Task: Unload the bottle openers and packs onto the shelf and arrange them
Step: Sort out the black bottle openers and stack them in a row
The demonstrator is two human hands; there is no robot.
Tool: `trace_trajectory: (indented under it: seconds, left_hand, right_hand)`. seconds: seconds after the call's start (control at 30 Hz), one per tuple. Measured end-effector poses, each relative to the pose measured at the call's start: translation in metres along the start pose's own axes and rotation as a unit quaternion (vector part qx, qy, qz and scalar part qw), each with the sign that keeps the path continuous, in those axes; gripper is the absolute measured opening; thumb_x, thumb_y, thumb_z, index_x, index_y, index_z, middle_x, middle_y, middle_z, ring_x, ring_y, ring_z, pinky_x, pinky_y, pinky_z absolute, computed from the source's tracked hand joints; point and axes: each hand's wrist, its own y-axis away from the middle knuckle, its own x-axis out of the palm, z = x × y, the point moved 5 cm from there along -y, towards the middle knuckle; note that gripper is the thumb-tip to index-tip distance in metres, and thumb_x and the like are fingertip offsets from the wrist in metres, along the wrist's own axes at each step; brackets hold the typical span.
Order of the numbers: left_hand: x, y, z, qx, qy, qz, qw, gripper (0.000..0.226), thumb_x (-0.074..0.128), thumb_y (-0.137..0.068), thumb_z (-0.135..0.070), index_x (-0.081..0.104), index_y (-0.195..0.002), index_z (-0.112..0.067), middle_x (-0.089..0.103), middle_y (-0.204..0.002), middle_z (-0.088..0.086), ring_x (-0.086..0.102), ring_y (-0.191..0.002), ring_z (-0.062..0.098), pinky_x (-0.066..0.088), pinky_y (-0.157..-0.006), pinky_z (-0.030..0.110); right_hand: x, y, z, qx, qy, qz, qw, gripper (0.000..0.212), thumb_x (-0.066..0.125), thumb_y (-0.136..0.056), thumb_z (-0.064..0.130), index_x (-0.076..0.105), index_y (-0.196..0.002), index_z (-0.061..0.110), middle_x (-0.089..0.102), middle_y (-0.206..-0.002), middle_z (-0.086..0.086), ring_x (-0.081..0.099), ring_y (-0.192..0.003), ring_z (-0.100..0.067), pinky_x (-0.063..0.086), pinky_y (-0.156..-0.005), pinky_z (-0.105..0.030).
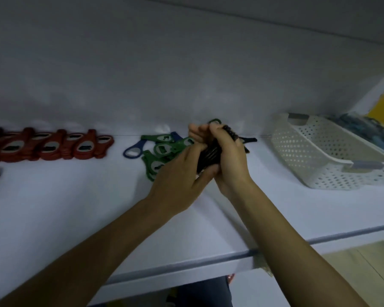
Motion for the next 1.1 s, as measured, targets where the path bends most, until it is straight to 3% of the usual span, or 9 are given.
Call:
trace_trajectory:
  seconds: [0.13,0.27,0.37,0.47,0.6,0.7,0.8,1.0,1.1]
  left_hand:
    - [-0.059,0.031,0.023,-0.063,-0.010,-0.076,0.995,0.059,0.035,-0.088,-0.063,0.047,-0.126,-0.019,0.061,-0.106,-0.008,0.059,-0.077,0.007,0.045,-0.061,0.020]
    - [-0.124,0.077,0.053,-0.118,-0.063,-0.156,0.979,0.048,0.048,-0.094,-0.039,0.039,-0.137,-0.021,0.063,-0.102,-0.009,0.065,-0.077,0.010,0.049,-0.066,0.014]
    - [-0.159,0.111,0.062,-0.084,-0.241,-0.118,0.960,0.055,0.057,-0.091,-0.023,0.030,-0.139,-0.024,0.066,-0.103,0.010,0.064,-0.068,0.021,0.049,-0.054,0.025]
    - [-0.182,0.135,0.074,-0.124,-0.335,-0.086,0.930,0.056,0.058,-0.089,-0.022,0.032,-0.138,-0.021,0.062,-0.101,0.014,0.059,-0.058,0.026,0.041,-0.042,0.027]
    - [-0.203,0.150,0.084,-0.160,-0.254,-0.195,0.934,0.039,0.054,-0.093,-0.018,0.046,-0.131,-0.016,0.058,-0.116,0.007,0.062,-0.087,0.024,0.043,-0.060,0.026]
    - [-0.211,0.156,0.095,-0.214,-0.147,-0.263,0.929,0.045,0.053,-0.094,-0.023,0.038,-0.137,-0.022,0.054,-0.110,-0.012,0.060,-0.079,0.008,0.044,-0.065,0.018]
    - [-0.209,0.154,0.107,-0.249,-0.151,-0.224,0.930,0.042,0.051,-0.093,-0.031,0.044,-0.132,-0.021,0.055,-0.096,-0.015,0.062,-0.075,0.010,0.037,-0.062,0.007]
    - [-0.206,0.141,0.112,-0.243,-0.178,-0.217,0.929,0.048,0.023,-0.093,-0.057,0.050,-0.109,-0.020,0.048,-0.081,-0.021,0.048,-0.064,-0.002,0.029,-0.055,0.012]
    - [-0.208,0.139,0.116,-0.231,-0.198,-0.222,0.926,0.042,0.029,-0.097,-0.046,0.047,-0.123,-0.020,0.057,-0.093,-0.018,0.052,-0.076,-0.002,0.035,-0.059,0.014]
  right_hand:
    - [0.069,0.004,-0.032,0.129,-0.185,0.018,0.974,0.031,0.045,-0.100,0.024,0.059,-0.079,0.007,0.073,-0.087,-0.010,0.070,-0.086,-0.019,0.056,-0.078,-0.030]
    - [0.144,0.026,-0.072,0.243,-0.267,0.056,0.931,0.037,0.045,-0.100,0.031,0.055,-0.075,0.006,0.073,-0.086,-0.012,0.070,-0.079,-0.019,0.056,-0.072,-0.031]
    - [0.191,0.041,-0.095,0.303,-0.262,0.074,0.913,0.036,0.047,-0.100,0.032,0.054,-0.074,0.008,0.069,-0.103,-0.012,0.066,-0.097,-0.018,0.054,-0.074,-0.030]
    - [0.226,0.052,-0.111,0.336,-0.234,0.103,0.906,0.034,0.048,-0.099,0.029,0.054,-0.074,0.008,0.070,-0.097,-0.012,0.067,-0.092,-0.020,0.053,-0.078,-0.030]
    - [0.256,0.062,-0.119,0.362,-0.233,0.133,0.893,0.034,0.050,-0.098,0.028,0.054,-0.071,0.008,0.067,-0.088,-0.012,0.065,-0.083,-0.019,0.053,-0.085,-0.032]
    - [0.267,0.062,-0.121,0.370,-0.253,0.131,0.884,0.032,0.052,-0.097,0.030,0.056,-0.074,0.008,0.063,-0.081,-0.010,0.062,-0.074,-0.018,0.055,-0.082,-0.033]
    - [0.265,0.054,-0.125,0.357,-0.197,0.100,0.907,0.029,0.056,-0.095,0.031,0.060,-0.080,0.006,0.068,-0.093,-0.012,0.066,-0.082,-0.018,0.055,-0.076,-0.030]
    - [0.259,0.043,-0.131,0.352,-0.207,0.101,0.907,0.030,0.052,-0.097,0.031,0.061,-0.086,0.004,0.068,-0.090,-0.013,0.066,-0.082,-0.020,0.054,-0.072,-0.029]
    - [0.257,0.039,-0.139,0.343,-0.194,0.111,0.913,0.027,0.049,-0.099,0.027,0.060,-0.093,0.003,0.068,-0.101,-0.017,0.067,-0.087,-0.022,0.055,-0.080,-0.033]
